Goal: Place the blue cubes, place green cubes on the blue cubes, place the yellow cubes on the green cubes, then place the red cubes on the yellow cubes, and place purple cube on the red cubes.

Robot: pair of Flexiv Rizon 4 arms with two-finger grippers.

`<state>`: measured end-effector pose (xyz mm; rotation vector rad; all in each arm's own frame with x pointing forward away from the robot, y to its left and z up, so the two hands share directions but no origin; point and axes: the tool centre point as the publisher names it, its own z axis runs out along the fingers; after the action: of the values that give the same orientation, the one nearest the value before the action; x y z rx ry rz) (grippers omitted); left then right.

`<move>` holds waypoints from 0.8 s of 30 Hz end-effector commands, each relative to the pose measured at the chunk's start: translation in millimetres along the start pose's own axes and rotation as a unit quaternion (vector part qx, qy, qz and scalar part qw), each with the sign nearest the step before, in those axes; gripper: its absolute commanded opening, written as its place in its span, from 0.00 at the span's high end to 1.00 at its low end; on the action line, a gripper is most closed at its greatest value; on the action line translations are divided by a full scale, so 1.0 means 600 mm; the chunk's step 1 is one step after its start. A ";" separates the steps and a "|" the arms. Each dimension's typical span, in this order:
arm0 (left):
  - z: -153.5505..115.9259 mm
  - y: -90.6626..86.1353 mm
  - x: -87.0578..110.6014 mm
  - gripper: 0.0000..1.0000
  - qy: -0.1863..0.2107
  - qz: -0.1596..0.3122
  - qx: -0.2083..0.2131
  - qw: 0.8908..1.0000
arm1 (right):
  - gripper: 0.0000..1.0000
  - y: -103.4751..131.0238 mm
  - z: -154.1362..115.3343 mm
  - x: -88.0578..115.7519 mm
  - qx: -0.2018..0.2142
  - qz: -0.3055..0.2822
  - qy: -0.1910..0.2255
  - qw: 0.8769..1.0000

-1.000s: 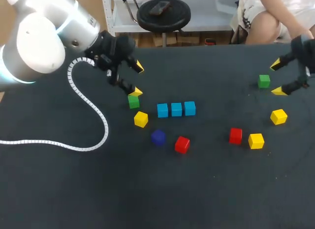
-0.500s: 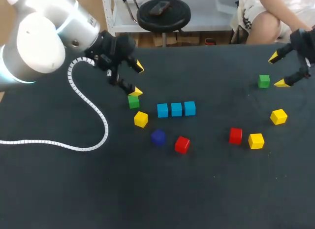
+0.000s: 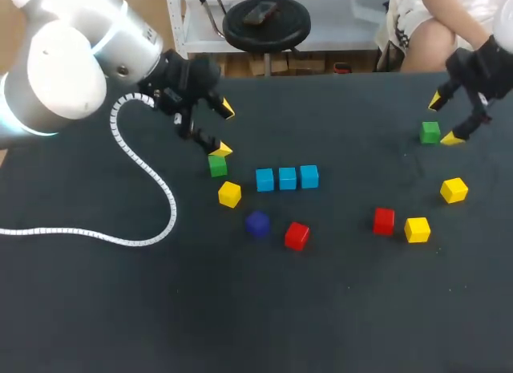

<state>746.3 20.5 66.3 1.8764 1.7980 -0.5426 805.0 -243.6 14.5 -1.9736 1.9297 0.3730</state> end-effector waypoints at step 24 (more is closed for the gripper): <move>0.001 0.003 0.001 0.00 -0.001 0.001 0.002 1.000 | 0.18 -0.030 0.048 0.006 -0.026 0.004 -0.023 0.999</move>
<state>746.3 20.5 66.3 1.8763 1.7981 -0.5426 822.4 -235.4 -10.3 -1.9688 1.9174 0.4675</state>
